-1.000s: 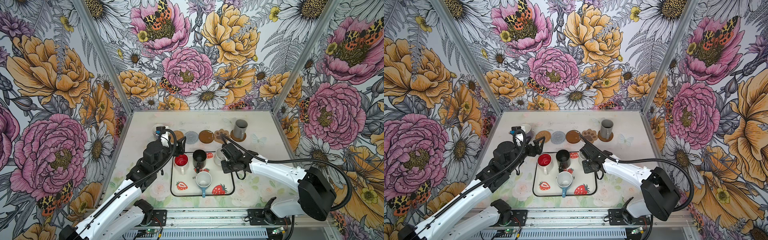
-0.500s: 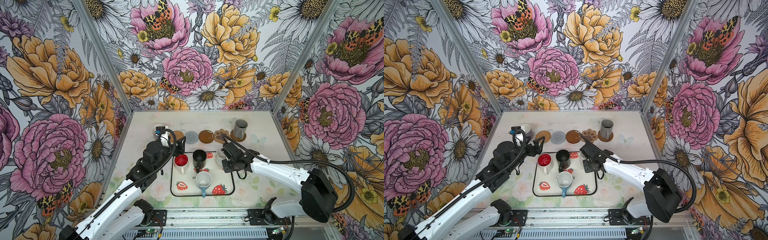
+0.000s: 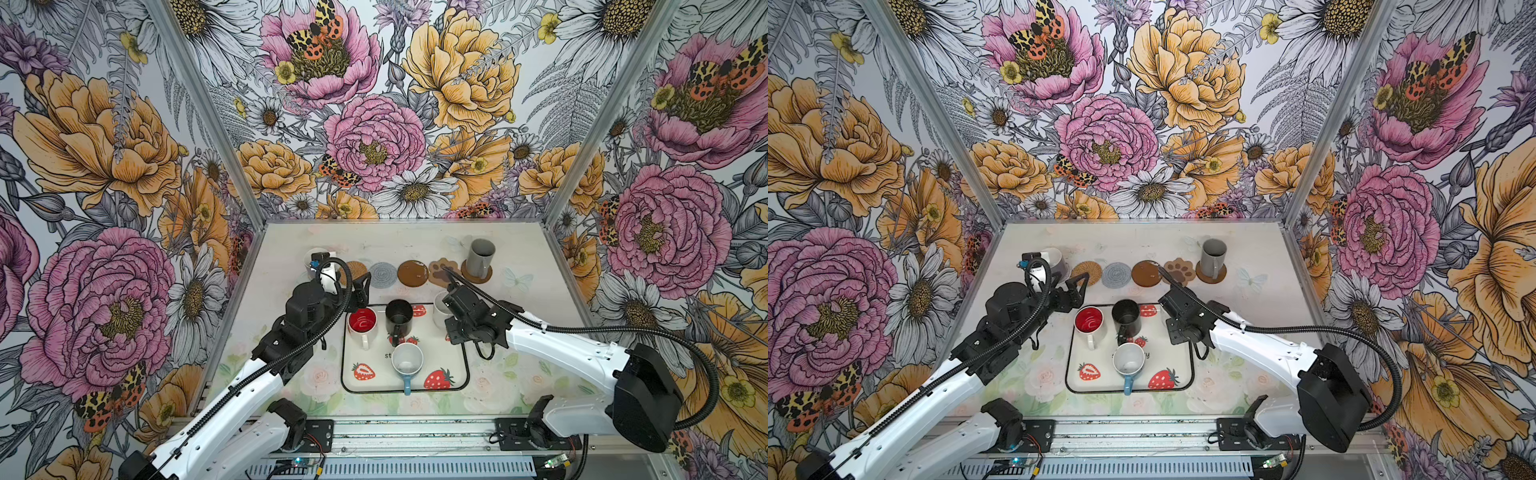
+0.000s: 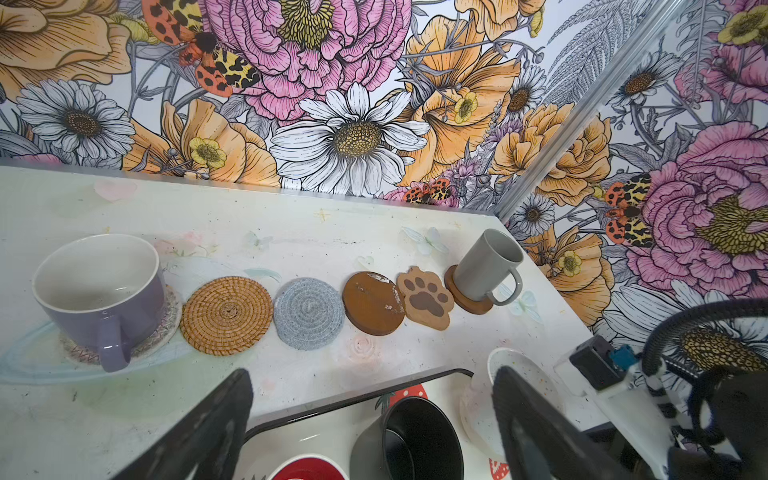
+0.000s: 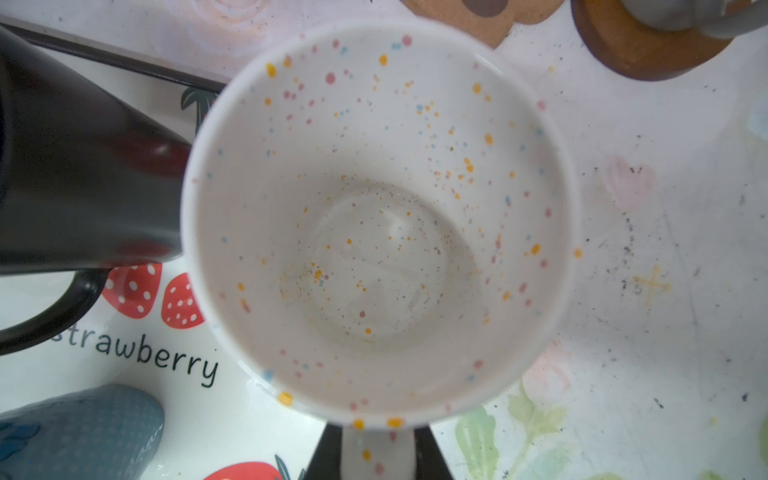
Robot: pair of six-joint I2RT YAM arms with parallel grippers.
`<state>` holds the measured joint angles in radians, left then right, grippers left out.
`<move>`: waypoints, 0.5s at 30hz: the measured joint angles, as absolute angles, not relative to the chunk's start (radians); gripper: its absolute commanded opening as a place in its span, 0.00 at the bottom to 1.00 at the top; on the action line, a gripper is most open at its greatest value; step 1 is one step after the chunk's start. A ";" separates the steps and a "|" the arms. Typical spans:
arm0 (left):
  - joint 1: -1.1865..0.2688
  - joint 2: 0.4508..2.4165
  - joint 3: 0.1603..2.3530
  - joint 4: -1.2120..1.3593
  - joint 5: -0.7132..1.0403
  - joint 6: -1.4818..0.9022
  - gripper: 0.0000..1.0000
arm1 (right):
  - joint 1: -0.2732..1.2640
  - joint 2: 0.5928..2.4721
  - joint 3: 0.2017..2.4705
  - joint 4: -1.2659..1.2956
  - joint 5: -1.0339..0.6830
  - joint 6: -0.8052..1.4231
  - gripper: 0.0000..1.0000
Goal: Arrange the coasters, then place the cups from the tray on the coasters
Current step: 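Close the right gripper on the white speckled mug rim and lift it, then carry the white speckled mug with the right gripper toward the paw-shaped coaster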
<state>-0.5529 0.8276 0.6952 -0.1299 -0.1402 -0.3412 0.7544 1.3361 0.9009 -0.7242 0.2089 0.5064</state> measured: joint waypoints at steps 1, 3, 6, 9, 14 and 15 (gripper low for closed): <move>-0.553 0.828 0.695 -0.130 -0.140 -0.341 0.91 | 0.756 1.334 0.901 -0.724 0.215 0.506 0.00; -0.553 0.828 0.695 -0.130 -0.140 -0.341 0.92 | 0.756 1.332 0.901 -0.724 0.224 0.506 0.00; -0.553 0.828 0.695 -0.130 -0.140 -0.341 0.92 | 0.760 1.325 0.901 -0.723 0.243 0.507 0.00; -0.551 0.828 0.695 -0.130 -0.140 -0.341 0.92 | 0.761 1.320 0.901 -0.720 0.263 0.507 0.00; -0.551 0.828 0.694 -0.130 -0.140 -0.341 0.92 | 0.761 1.319 0.901 -0.711 0.295 0.505 0.00; -0.550 0.828 0.694 -0.130 -0.140 -0.341 0.91 | 0.761 1.319 0.901 -0.707 0.300 0.503 0.00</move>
<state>-0.5503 0.8276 0.6945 -0.1295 -0.1402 -0.3412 0.7609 1.3193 0.9009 -0.7067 0.3000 0.5034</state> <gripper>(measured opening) 0.915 0.189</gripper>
